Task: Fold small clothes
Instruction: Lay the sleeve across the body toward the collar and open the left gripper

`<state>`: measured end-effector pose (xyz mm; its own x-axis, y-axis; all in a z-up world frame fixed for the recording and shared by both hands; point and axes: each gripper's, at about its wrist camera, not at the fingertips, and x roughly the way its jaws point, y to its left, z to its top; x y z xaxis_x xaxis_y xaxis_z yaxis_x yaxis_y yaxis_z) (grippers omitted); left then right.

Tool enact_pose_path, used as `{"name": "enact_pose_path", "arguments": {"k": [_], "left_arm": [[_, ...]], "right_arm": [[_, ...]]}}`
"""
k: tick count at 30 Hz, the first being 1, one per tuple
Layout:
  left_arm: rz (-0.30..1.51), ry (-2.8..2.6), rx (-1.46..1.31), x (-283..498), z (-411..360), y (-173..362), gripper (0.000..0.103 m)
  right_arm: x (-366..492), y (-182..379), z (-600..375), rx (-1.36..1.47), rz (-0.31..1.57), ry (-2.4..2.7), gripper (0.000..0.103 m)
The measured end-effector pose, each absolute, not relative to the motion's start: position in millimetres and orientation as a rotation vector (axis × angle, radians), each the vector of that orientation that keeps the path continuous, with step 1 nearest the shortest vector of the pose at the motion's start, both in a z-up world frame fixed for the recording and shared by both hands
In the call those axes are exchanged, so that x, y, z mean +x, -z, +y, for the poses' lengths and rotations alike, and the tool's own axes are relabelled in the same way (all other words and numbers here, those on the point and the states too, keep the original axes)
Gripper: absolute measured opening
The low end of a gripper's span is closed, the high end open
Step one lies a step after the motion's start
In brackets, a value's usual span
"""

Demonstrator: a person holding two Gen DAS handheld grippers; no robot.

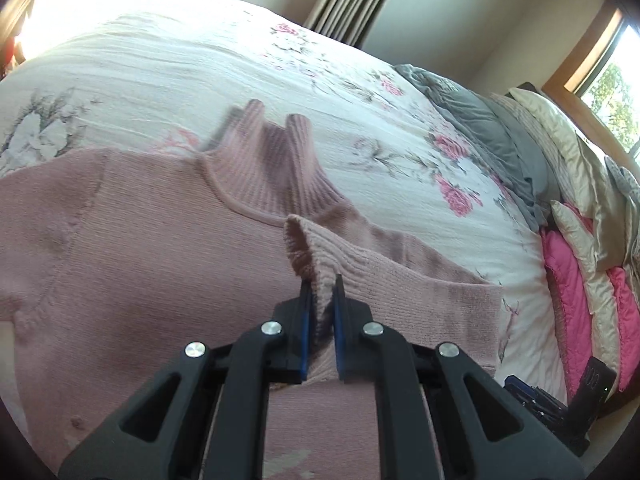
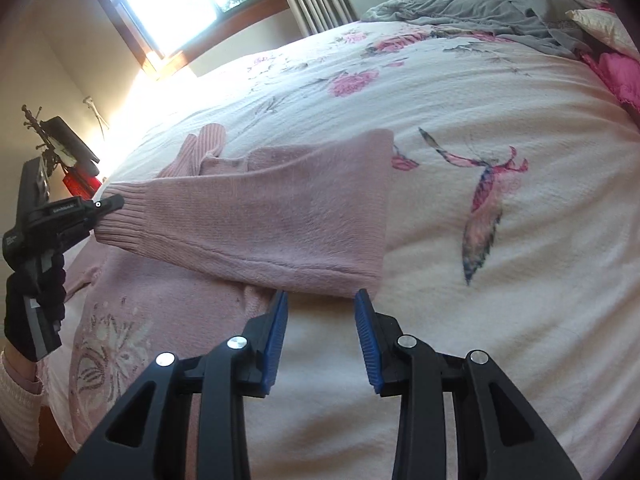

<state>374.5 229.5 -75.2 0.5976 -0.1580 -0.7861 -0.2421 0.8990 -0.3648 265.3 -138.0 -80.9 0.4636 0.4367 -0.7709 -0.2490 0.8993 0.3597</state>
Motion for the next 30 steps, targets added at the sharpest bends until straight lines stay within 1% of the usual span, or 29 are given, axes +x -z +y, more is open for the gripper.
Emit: {"name": "enact_pose_path", "arguments": {"k": [7, 12, 14, 15, 16, 18, 19, 20, 21, 23, 25, 27, 30], "left_arm": [[0.904, -0.202, -0.507, 355.9, 316.4, 74.9, 0.008], [0.955, -0.27, -0.527, 351.5, 350.4, 104.4, 0.008], [1.005, -0.266, -0.559, 350.1, 360.4, 122.5, 0.01], [1.012, -0.277, -0.567, 347.5, 365.8, 128.3, 0.014], [1.003, -0.279, -0.578, 343.4, 371.6, 130.2, 0.018], [0.983, -0.281, -0.599, 335.7, 380.1, 128.1, 0.022], [0.972, -0.306, -0.593, 330.9, 383.2, 122.9, 0.019], [0.953, -0.324, -0.588, 326.4, 385.8, 116.7, 0.019], [0.924, -0.319, -0.59, 322.0, 386.6, 109.0, 0.021], [0.896, -0.274, -0.57, 320.4, 378.6, 95.9, 0.021], [0.895, -0.238, -0.524, 323.4, 362.9, 89.8, 0.025], [0.921, -0.194, -0.498, 331.8, 345.8, 92.6, 0.027], [0.976, -0.175, -0.455, 343.8, 327.7, 109.2, 0.027]], "right_arm": [[292.7, 82.8, -88.4, 0.241, 1.029, -0.5, 0.036], [303.7, 102.8, -61.2, 0.237, 1.09, -0.505, 0.035], [309.1, 120.3, -55.8, 0.213, 1.145, -0.464, 0.034], [310.7, 127.9, -55.2, 0.209, 1.16, -0.451, 0.033], [310.7, 132.7, -55.5, 0.204, 1.156, -0.45, 0.033], [309.9, 134.6, -56.1, 0.197, 1.154, -0.454, 0.033], [309.7, 132.9, -55.9, 0.192, 1.158, -0.454, 0.033], [309.3, 129.5, -54.8, 0.18, 1.163, -0.45, 0.033], [307.8, 124.5, -53.4, 0.167, 1.163, -0.443, 0.033], [301.1, 109.5, -47.3, 0.14, 1.128, -0.455, 0.039], [296.2, 99.6, -37.9, 0.119, 1.104, -0.476, 0.04], [294.1, 97.6, -28.4, 0.116, 1.106, -0.493, 0.04], [294.3, 107.1, -13.5, 0.059, 1.131, -0.467, 0.04]]}}
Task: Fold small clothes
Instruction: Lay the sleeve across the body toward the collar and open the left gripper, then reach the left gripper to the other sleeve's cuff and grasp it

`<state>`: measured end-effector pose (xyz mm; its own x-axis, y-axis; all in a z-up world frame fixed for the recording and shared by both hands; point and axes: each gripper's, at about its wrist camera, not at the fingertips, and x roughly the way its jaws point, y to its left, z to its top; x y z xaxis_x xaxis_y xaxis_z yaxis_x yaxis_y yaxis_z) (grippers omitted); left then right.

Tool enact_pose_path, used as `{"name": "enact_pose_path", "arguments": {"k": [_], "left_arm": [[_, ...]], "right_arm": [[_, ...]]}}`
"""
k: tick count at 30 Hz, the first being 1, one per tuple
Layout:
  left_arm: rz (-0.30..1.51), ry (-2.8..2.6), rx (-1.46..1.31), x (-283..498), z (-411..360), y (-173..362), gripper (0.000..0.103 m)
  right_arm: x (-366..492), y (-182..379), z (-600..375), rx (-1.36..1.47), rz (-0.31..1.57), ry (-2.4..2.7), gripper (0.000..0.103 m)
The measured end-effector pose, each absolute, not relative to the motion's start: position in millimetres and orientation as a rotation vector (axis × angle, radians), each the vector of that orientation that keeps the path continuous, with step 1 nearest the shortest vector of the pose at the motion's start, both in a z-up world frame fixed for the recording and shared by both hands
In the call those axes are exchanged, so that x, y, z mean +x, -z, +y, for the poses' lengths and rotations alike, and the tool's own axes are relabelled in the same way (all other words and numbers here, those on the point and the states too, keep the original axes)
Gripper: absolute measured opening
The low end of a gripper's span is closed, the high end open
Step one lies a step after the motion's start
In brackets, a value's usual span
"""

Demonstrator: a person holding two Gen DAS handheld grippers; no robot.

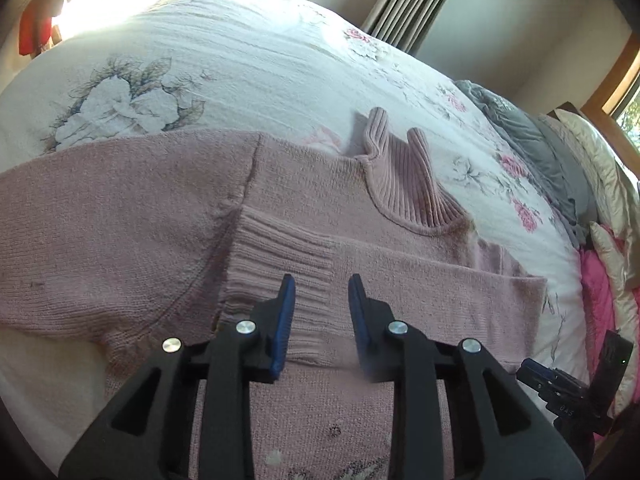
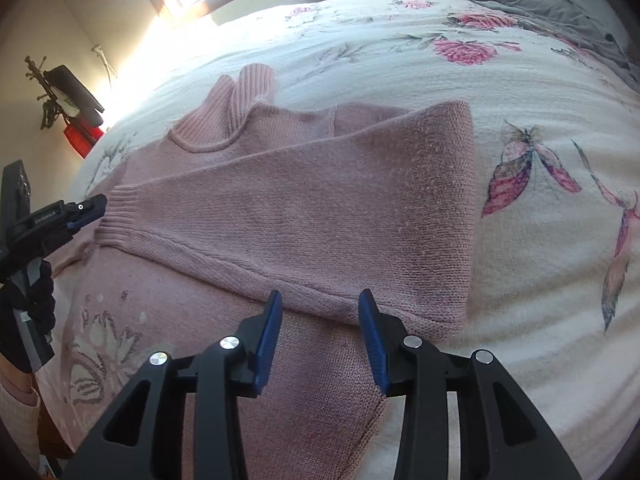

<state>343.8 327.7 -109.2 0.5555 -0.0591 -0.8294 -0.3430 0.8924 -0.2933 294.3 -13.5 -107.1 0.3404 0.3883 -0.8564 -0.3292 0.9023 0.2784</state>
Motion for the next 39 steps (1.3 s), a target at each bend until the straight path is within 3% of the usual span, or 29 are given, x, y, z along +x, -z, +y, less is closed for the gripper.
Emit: {"name": "enact_pose_path", "arguments": {"k": [4, 11, 12, 15, 16, 24, 27, 28, 35, 39], "left_arm": [[1.034, -0.195, -0.483, 353.3, 332.2, 142.7, 0.027], [1.025, -0.164, -0.527, 342.3, 342.0, 135.8, 0.026], [1.016, -0.166, -0.545, 334.3, 345.9, 129.0, 0.031], [0.949, -0.188, -0.542, 297.5, 363.5, 105.6, 0.068], [0.932, -0.209, -0.536, 282.9, 373.0, 100.1, 0.072], [0.863, -0.463, -0.682, 158.7, 497.4, 100.3, 0.072], [0.765, -0.464, -0.847, 119.9, 545.7, 105.5, 0.057], [0.734, -0.476, -0.895, 110.6, 558.7, 106.0, 0.056], [0.578, -0.58, -1.047, 84.3, 628.2, 111.9, 0.055], [0.513, -0.623, -1.093, 77.2, 657.6, 119.0, 0.049]], "right_arm": [[300.6, 135.1, -16.1, 0.112, 1.198, -0.449, 0.04], [302.3, 135.0, -13.9, 0.111, 1.214, -0.434, 0.04], [299.9, 129.8, -13.4, 0.111, 1.218, -0.426, 0.04], [282.4, 108.3, -7.0, 0.146, 1.184, -0.493, 0.053], [275.9, 102.8, 0.0, 0.138, 1.177, -0.522, 0.058], [231.0, 106.9, 53.9, -0.024, 1.197, -0.604, 0.063], [227.2, 119.2, 63.5, -0.051, 1.216, -0.586, 0.064], [227.8, 123.1, 65.5, -0.051, 1.223, -0.579, 0.065], [234.8, 131.8, 70.0, -0.055, 1.228, -0.563, 0.065], [236.1, 134.3, 71.7, -0.072, 1.229, -0.563, 0.065]]}}
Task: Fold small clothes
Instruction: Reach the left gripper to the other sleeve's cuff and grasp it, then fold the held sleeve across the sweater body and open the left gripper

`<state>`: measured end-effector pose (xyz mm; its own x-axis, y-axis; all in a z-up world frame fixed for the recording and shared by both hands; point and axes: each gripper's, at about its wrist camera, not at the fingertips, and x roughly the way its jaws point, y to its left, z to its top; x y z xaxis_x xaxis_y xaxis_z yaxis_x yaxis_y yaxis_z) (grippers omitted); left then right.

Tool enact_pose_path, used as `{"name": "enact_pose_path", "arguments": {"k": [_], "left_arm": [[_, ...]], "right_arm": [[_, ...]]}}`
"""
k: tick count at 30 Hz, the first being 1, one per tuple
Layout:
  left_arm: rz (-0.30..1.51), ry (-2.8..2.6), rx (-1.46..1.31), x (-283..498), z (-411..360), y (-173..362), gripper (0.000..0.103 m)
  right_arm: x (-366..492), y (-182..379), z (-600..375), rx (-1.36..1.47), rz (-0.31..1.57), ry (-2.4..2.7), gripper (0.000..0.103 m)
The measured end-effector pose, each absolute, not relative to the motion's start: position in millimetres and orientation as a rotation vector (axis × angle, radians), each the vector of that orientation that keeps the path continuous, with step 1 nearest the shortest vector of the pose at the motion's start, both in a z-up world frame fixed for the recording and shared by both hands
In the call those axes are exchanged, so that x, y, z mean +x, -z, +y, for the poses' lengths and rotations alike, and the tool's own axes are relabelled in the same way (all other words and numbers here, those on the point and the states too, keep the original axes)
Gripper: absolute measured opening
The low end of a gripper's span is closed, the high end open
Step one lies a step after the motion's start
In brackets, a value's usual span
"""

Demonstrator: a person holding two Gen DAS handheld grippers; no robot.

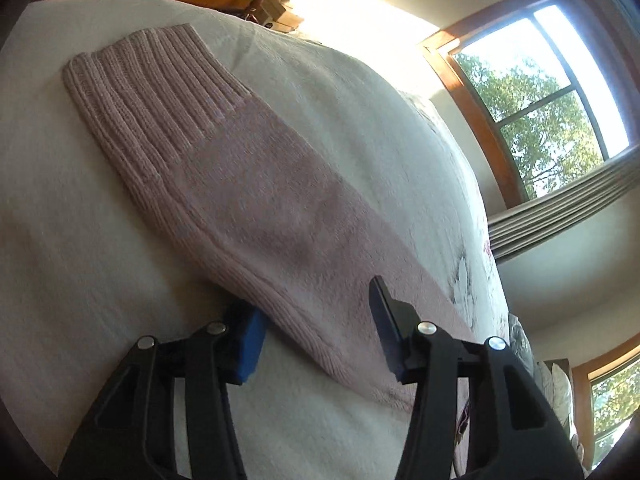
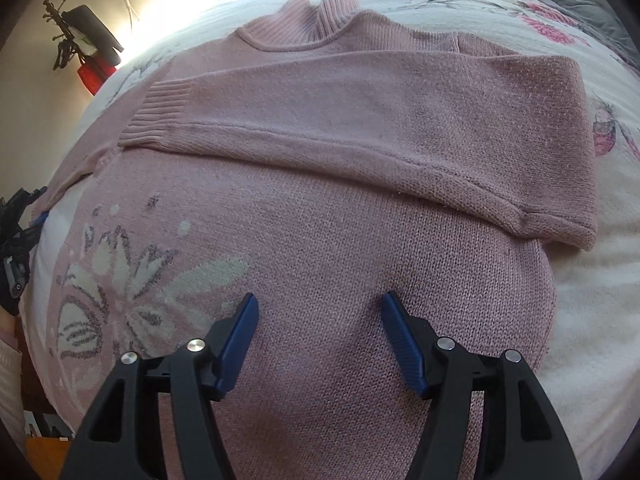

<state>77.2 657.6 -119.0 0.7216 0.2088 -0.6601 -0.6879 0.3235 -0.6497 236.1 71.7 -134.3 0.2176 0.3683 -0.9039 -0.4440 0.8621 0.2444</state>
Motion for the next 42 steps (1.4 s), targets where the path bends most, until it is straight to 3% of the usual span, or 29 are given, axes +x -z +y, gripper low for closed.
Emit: {"name": "enact_pose_path", "arguments": {"k": [8, 12, 15, 21, 30, 42], "left_arm": [[0.469, -0.681, -1.097, 73.2, 700.0, 116.8, 0.043], [0.507, -0.722, -1.082, 70.5, 708.2, 114.7, 0.016], [0.502, -0.71, -1.084, 65.1, 711.1, 112.9, 0.006], [0.471, -0.662, -1.01, 75.9, 690.9, 84.9, 0.005], [0.525, -0.424, -0.798, 164.9, 585.4, 33.8, 0.005], [0.609, -0.121, -0.717, 265.0, 421.2, 45.1, 0.005]], "right_arm": [[238.1, 137.5, 75.2, -0.082, 1.23, -0.555, 0.065], [237.9, 138.4, 77.2, -0.077, 1.229, -0.557, 0.065], [237.6, 138.4, 76.4, -0.074, 1.229, -0.558, 0.065], [236.4, 137.8, 72.2, -0.061, 1.227, -0.561, 0.065], [227.8, 130.7, 60.3, -0.049, 1.208, -0.556, 0.065], [227.1, 128.8, 48.6, -0.034, 1.198, -0.559, 0.065]]}}
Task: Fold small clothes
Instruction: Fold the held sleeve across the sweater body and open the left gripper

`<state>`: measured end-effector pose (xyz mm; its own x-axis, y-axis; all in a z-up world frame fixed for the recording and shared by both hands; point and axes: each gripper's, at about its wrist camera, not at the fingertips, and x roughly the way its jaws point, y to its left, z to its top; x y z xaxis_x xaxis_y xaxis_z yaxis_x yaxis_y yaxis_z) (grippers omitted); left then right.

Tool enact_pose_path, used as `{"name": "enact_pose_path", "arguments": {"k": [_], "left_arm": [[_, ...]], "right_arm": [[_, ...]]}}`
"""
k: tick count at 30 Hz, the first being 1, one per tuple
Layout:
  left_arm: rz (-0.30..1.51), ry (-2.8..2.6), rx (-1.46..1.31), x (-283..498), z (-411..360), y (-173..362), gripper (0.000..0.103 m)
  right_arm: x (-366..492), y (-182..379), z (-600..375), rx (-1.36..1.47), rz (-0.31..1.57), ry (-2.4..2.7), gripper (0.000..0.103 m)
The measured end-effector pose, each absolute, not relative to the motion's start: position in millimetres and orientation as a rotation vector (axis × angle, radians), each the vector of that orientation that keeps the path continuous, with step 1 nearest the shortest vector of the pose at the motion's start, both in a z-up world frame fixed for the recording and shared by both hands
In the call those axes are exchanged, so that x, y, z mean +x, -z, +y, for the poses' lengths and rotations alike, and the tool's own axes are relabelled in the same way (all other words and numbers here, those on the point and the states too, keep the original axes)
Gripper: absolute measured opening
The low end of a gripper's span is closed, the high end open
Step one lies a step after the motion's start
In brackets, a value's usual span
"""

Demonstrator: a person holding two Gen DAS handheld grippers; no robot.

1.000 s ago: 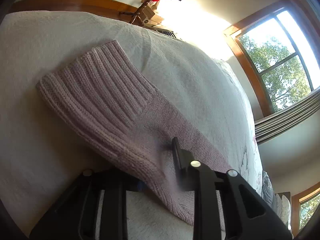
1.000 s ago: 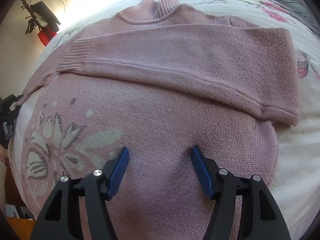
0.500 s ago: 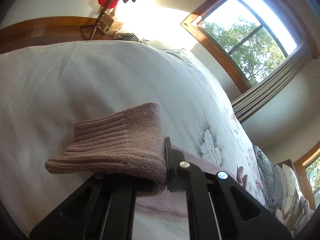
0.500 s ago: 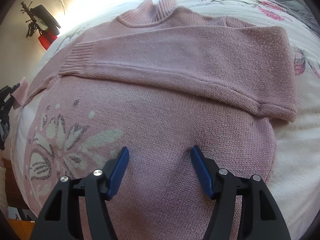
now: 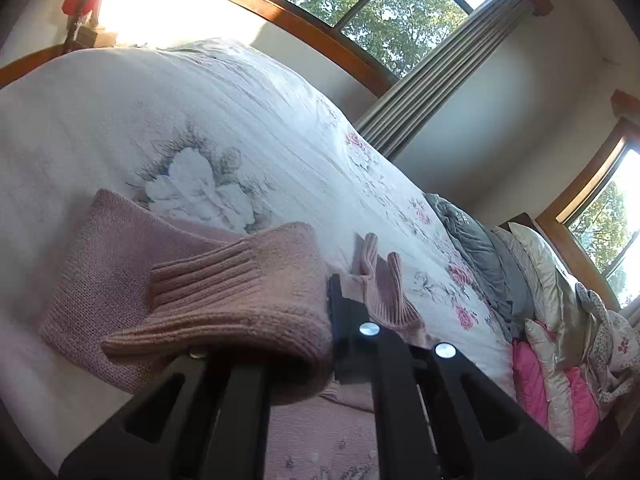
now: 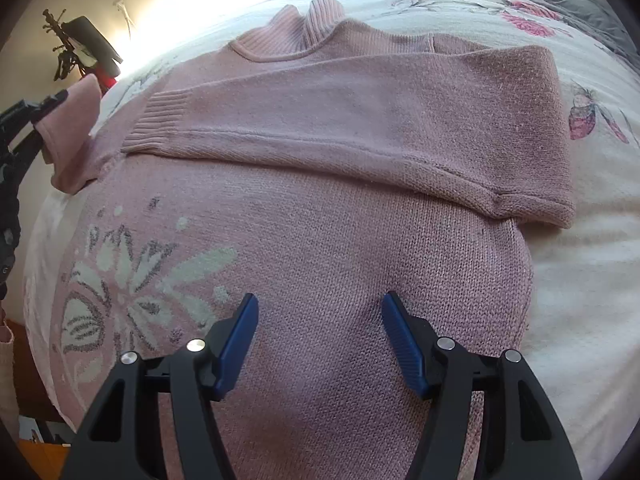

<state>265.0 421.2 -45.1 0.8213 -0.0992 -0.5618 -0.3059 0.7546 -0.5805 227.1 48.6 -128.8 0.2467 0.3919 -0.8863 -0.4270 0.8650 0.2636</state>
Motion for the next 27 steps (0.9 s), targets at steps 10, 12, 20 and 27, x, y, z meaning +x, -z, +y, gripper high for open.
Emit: {"name": "enact_pose_path", "arguments": {"k": [10, 12, 20, 27], "left_arm": [[0.789, -0.089, -0.712, 304.0, 381.5, 118.2, 0.005], [0.822, -0.101, -0.734, 302.2, 389.8, 135.3, 0.007], [0.845, -0.018, -0.713, 275.8, 387.8, 143.9, 0.021], [0.769, 0.012, -0.642, 220.0, 404.2, 101.9, 0.032]], "right_arm": [[230.1, 129.6, 48.4, -0.019, 1.198, -0.568, 0.065], [230.7, 129.8, 48.8, -0.023, 1.2, -0.569, 0.065], [233.8, 131.3, 56.0, -0.041, 1.204, -0.562, 0.068], [240.4, 123.5, 63.1, -0.032, 1.218, -0.555, 0.068]]}}
